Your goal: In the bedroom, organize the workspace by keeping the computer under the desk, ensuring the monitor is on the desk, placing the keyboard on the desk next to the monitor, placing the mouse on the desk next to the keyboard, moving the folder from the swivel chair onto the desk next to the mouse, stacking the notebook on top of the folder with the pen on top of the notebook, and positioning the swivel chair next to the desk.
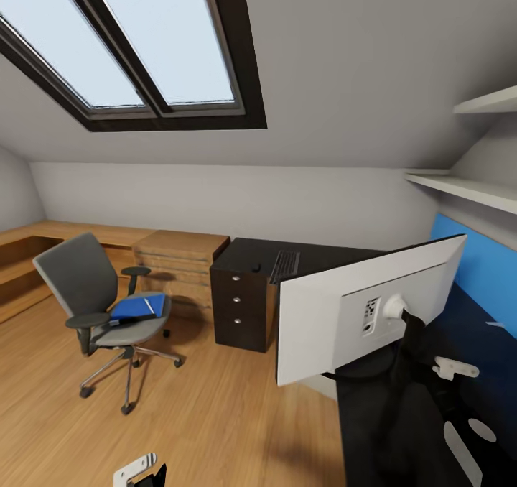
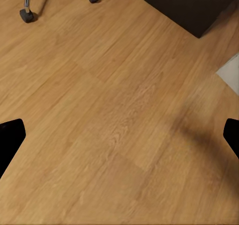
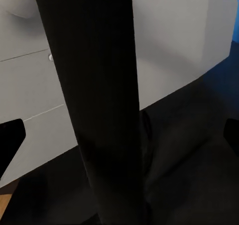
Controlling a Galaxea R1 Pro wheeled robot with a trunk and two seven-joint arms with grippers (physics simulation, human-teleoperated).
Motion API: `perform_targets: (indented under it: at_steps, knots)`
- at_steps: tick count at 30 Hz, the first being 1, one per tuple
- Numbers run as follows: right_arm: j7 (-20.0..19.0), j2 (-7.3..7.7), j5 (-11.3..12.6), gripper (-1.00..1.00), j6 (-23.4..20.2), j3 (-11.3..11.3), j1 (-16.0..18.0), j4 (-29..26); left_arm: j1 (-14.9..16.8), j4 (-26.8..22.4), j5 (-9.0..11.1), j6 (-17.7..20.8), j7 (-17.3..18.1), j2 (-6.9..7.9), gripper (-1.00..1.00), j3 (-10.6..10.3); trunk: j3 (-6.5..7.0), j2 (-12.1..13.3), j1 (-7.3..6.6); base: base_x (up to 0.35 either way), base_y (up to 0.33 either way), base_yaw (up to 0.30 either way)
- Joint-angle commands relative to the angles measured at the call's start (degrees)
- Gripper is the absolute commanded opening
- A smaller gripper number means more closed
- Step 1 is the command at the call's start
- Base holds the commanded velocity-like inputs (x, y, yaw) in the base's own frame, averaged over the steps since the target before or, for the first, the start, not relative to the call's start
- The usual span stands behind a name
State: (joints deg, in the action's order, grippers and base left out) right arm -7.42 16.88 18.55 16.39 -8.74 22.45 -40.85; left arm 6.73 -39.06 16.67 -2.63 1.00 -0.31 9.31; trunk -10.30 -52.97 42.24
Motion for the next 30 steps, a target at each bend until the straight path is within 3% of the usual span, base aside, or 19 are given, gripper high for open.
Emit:
perform_targets:
  at_steps: [1, 30]
  knots:
    - [-0.49, 0.0, 0.61, 1.0, 0.13, -0.07, 0.05, 0.06, 0.04, 0.01, 0.56, -0.09, 0.1, -0.03, 1.0, 0.09, -0.08, -0.05, 0.03, 0.198, 0.0, 0.0]
    - [-0.49, 0.02, 0.61, 1.0, 0.13, -0.05, 0.05, 0.07, 0.04, 0.04, 0.65, -0.14, 0.06, -0.04, 1.0, 0.09, -0.08, -0.05, 0.03, 0.08, 0.0, 0.0]
